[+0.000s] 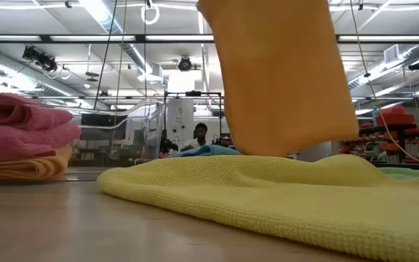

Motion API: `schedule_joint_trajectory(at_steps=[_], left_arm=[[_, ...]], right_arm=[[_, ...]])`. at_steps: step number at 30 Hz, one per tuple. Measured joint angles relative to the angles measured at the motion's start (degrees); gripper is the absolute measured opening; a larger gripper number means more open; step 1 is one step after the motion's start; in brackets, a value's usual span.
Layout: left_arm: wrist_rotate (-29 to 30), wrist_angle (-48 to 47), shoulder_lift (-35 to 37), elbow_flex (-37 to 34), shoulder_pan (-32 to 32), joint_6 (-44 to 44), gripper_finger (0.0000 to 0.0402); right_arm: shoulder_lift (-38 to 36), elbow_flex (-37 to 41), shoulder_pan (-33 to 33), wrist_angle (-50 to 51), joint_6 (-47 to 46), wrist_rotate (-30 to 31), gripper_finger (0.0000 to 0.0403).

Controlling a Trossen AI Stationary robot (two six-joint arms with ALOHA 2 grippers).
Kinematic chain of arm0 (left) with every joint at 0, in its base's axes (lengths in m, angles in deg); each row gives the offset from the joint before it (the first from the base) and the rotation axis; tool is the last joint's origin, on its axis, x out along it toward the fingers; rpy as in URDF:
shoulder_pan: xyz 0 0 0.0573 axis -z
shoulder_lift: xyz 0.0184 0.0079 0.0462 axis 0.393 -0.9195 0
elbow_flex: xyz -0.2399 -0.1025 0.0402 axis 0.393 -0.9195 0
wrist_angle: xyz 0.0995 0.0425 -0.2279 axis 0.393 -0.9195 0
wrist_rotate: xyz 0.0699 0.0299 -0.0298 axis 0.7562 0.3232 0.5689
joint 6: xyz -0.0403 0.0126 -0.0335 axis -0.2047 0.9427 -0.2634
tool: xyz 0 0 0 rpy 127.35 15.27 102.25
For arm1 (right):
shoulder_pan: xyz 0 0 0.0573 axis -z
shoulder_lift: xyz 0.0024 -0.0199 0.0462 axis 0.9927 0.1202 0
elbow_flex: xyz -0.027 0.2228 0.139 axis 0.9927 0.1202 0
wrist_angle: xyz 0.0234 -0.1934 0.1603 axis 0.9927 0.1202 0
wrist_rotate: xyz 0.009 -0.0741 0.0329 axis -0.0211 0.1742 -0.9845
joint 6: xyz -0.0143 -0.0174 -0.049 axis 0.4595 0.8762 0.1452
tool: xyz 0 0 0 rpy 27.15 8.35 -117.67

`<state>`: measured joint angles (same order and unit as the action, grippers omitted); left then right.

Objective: Fold microfiber towels
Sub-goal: Fold the right orange microfiber cloth and put it into the transparent bin

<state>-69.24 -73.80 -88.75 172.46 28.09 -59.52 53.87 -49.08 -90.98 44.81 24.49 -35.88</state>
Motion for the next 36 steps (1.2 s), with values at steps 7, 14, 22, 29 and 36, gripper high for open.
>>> schedule_joint_trajectory(at_steps=[7, 14, 22, 29, 36], left_arm=[[-8.6, 2.4, 0.0, 1.5, 5.3, -9.1, 0.0006], [-10.3, 1.2, 0.0, 5.6, 6.2, -10.5, 0.0006], [-10.7, -1.3, -3.8, -1.6, -1.2, -12.1, 0.0006], [-6.0, 0.7, -6.7, -8.0, -5.9, -11.0, 0.0008], [-5.5, 4.8, -6.8, -11.6, -8.7, -7.6, 0.0014]], right_arm=[[0.0, -0.2, -11.6, -5.9, -9.1, -3.7, 0.0008], [0.0, -0.9, -16.1, -5.8, -9.7, 1.4, 0.0008], [-0.2, 11.9, -8.7, -7.8, -3.3, 5.3, 0.0008], [-0.1, 27.8, 0.6, -17.6, 4.7, 8.5, 0.0008], [-1.3, 37.4, 6.1, -27.1, 14.6, 12.1, 0.0008]])
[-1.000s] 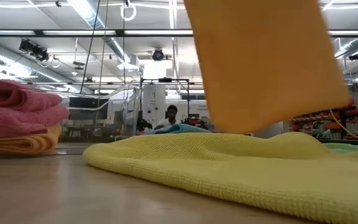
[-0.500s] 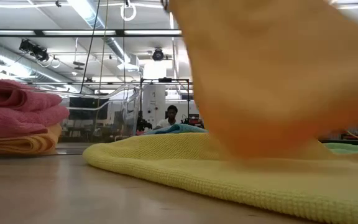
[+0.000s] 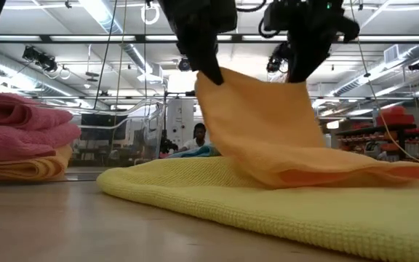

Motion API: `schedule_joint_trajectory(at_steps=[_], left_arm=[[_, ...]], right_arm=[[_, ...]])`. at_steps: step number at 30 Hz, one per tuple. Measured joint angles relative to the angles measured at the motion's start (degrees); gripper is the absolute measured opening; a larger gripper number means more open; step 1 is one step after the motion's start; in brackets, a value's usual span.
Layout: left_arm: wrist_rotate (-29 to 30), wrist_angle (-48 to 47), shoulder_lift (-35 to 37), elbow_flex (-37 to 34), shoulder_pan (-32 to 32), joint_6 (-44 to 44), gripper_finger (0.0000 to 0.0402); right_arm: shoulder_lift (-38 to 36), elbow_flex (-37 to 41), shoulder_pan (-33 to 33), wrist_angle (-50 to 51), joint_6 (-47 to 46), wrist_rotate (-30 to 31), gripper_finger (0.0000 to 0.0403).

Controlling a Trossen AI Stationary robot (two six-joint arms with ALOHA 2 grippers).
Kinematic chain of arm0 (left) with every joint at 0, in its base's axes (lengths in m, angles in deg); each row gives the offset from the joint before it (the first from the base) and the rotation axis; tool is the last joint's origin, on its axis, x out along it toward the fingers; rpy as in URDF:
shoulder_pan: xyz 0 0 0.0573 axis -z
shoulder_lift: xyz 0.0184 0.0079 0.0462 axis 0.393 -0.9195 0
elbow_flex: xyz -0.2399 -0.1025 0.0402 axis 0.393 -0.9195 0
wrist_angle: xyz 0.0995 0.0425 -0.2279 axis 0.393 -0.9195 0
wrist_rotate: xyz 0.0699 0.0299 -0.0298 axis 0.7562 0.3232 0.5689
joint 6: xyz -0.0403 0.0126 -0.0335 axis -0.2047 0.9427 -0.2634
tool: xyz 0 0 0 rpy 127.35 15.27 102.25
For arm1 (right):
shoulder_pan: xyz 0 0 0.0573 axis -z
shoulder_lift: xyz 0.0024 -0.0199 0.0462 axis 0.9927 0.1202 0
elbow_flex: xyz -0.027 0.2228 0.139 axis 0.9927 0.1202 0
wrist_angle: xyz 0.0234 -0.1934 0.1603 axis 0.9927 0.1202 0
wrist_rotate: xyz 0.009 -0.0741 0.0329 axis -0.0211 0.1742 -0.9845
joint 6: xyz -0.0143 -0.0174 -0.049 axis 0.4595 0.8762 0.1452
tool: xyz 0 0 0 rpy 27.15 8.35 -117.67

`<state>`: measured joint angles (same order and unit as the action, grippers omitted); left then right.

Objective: Fold microfiber towels
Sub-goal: Fold the right orange microfiber cloth and put it into the transparent bin

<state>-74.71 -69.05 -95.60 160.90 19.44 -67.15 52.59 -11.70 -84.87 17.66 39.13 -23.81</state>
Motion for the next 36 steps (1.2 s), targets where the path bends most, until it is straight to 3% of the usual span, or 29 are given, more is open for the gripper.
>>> schedule_joint_trajectory(at_steps=[6, 9, 14, 17, 26, 32, 36], left_arm=[[1.6, -0.6, 0.0, 0.1, -4.5, 6.8, 0.0006], [-0.4, -0.9, 0.0, 0.1, -8.5, 8.3, 0.0011], [-7.4, -1.5, -0.7, 0.1, -12.8, 7.9, 0.0013], [-7.8, -1.6, -0.8, 0.1, -12.1, 8.3, 0.0007], [-8.1, -0.3, -1.0, 0.1, -7.1, 9.1, 0.0025], [-7.8, 1.2, -1.0, 0.1, -3.8, 7.5, 0.0007], [-7.6, 2.9, -2.4, 0.1, -1.4, 5.9, 0.0018]], right_arm=[[-0.6, 3.8, 5.9, -7.2, 9.6, 2.1, 0.0008], [-0.6, 3.9, 10.1, -9.4, 13.1, 2.0, 0.0008], [-0.6, 3.9, 16.3, -12.6, 17.5, -4.5, 0.0008], [-0.6, 3.9, 17.8, -13.0, 17.8, -7.1, 0.0008], [-0.6, 4.0, 13.6, -8.0, 18.4, -9.9, 0.0008], [-0.6, 8.3, 9.4, -11.2, 17.9, -6.1, 0.0008], [-0.6, 11.9, 5.9, -14.2, 16.3, -4.4, 0.0008]])
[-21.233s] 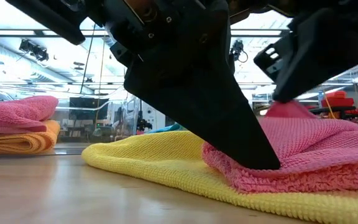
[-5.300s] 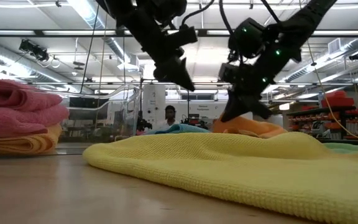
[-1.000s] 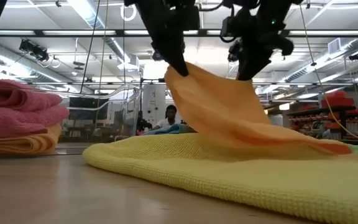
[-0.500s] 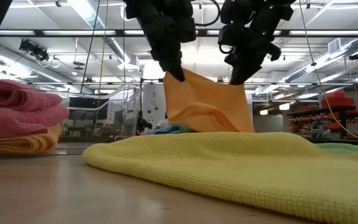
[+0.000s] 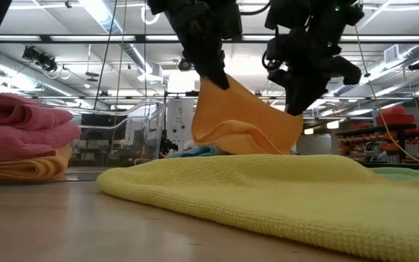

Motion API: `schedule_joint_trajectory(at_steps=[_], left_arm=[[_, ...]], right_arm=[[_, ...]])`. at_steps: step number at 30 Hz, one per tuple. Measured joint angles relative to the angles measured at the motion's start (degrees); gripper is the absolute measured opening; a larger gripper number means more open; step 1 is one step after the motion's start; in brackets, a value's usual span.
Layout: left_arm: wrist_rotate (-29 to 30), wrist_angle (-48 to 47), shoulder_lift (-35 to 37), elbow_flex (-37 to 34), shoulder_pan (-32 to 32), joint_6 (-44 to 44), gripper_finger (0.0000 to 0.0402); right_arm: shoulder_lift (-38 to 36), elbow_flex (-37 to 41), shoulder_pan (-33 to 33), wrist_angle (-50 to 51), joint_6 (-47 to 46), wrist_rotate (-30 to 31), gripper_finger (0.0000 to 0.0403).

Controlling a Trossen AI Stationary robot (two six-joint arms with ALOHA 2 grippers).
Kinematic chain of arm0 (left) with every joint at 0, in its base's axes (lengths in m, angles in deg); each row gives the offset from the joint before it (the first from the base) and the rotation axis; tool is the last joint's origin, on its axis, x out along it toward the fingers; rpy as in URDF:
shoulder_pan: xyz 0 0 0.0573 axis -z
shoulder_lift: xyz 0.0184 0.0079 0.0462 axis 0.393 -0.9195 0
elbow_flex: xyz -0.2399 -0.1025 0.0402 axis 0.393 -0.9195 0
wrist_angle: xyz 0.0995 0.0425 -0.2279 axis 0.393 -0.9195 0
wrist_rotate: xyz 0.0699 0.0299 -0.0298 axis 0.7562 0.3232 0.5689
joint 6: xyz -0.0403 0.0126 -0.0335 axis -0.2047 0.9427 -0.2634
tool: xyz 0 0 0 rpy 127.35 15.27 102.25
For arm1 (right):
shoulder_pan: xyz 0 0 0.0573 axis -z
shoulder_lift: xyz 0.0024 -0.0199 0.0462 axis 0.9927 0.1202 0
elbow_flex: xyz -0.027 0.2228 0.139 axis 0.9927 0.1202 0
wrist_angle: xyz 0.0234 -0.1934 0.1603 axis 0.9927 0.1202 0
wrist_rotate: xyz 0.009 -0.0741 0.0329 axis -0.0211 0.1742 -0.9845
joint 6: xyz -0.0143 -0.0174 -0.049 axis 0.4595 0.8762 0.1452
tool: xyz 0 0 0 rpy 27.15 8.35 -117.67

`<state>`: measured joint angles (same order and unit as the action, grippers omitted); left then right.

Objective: Fold microfiber towels
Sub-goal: Fold the right orange microfiber cloth and put it into the transparent bin

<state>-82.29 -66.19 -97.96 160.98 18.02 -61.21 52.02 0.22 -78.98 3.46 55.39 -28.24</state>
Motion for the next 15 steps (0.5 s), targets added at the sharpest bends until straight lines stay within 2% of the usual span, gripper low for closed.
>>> schedule_joint_trajectory(at_steps=[4, 9, 15], left_arm=[[-2.2, 1.0, -2.8, 0.0, 2.6, -2.4, 0.0021], [-3.8, 4.5, -4.9, 0.0, 5.7, -6.6, 0.0007], [-4.3, 8.7, -7.2, 0.1, 9.2, -12.9, 0.0022]], right_arm=[[0.0, 1.7, -4.5, -0.2, -1.6, 5.0, 0.0008], [0.0, 4.5, -9.2, -2.5, -3.9, 5.6, 0.0008], [0.0, 8.1, -15.0, -6.3, -6.4, 5.7, 0.0008]])
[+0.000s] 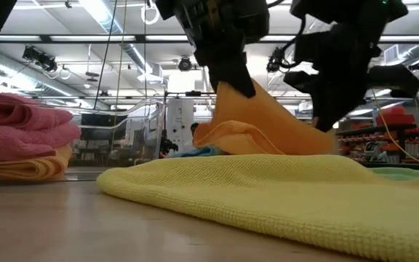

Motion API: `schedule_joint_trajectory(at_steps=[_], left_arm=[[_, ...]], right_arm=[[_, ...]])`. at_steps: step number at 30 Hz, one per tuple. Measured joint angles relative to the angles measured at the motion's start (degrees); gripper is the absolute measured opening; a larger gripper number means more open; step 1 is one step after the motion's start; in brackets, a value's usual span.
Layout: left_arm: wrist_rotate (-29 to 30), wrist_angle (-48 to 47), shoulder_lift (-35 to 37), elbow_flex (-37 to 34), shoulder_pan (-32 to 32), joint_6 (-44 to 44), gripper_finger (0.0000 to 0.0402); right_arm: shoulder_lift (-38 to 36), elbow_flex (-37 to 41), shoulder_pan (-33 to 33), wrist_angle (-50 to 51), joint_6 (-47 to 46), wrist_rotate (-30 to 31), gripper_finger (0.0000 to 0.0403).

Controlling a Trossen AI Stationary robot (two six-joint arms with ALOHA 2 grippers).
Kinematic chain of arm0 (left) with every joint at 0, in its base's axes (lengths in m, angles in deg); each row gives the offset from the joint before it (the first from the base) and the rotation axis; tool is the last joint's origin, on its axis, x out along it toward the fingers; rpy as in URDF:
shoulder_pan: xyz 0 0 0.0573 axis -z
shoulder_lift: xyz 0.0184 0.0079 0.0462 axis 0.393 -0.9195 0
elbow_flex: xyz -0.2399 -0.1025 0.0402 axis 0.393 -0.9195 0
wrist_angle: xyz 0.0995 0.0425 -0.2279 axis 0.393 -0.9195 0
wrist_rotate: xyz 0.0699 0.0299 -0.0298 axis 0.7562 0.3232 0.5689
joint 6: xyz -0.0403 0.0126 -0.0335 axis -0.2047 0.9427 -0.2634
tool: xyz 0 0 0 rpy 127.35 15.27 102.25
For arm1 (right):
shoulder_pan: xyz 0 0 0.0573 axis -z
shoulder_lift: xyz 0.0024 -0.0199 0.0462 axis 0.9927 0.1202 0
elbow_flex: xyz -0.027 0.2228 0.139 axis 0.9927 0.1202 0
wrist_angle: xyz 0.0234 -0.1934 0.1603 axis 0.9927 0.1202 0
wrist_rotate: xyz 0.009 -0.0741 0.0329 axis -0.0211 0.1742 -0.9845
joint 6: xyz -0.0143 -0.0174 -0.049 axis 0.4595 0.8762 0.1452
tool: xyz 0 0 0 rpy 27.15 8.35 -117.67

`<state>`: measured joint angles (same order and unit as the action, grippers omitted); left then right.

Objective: Fold microfiber towels
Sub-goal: Fold the right orange microfiber cloth and put it into the transparent bin

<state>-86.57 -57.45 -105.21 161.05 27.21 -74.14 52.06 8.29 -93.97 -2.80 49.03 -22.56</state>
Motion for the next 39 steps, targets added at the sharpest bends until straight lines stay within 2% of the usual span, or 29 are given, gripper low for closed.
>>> schedule_joint_trajectory(at_steps=[6, 13, 16, 18, 21, 25, 30, 34, 39], left_arm=[[0.5, 1.8, -2.5, -0.1, 2.4, -4.2, 0.0007], [0.8, 1.6, -2.6, 0.0, 2.7, -5.9, 0.0023], [1.0, 1.8, -4.0, -0.1, 3.0, -6.3, 0.0016], [1.0, 3.0, -4.6, -0.1, 3.5, -6.6, 0.0018], [1.0, 2.9, -4.6, -0.1, 4.0, -6.4, 0.0050], [0.8, 2.7, -3.5, 0.0, 4.0, -6.6, 0.0121], [0.5, 2.7, 0.5, 0.6, 3.1, -5.0, 0.0192], [6.5, 2.5, 0.1, -0.5, 2.3, -5.0, 0.0208], [9.9, 4.5, -0.7, -4.5, 0.8, -5.3, 0.0194]], right_arm=[[0.0, 2.5, -2.4, -3.6, -2.4, -0.4, 0.0008], [0.0, 4.5, -3.9, -7.1, -3.4, -2.0, 0.0008], [0.0, 5.6, -4.0, -8.9, -3.5, -2.7, 0.0024], [0.1, 6.2, -4.2, -9.8, -3.4, -3.4, 0.0049], [0.2, 6.3, -4.8, -9.0, -5.3, -5.2, 0.0100], [0.2, 3.8, -5.9, -2.5, -9.2, -5.9, 0.0165], [0.0, -0.9, -7.0, 6.5, -13.6, -6.2, 0.0205], [-0.4, -0.8, -7.3, 5.0, -14.3, -3.1, 0.0208], [-1.2, -0.5, -5.8, 2.1, -15.3, -0.6, 0.0201]])
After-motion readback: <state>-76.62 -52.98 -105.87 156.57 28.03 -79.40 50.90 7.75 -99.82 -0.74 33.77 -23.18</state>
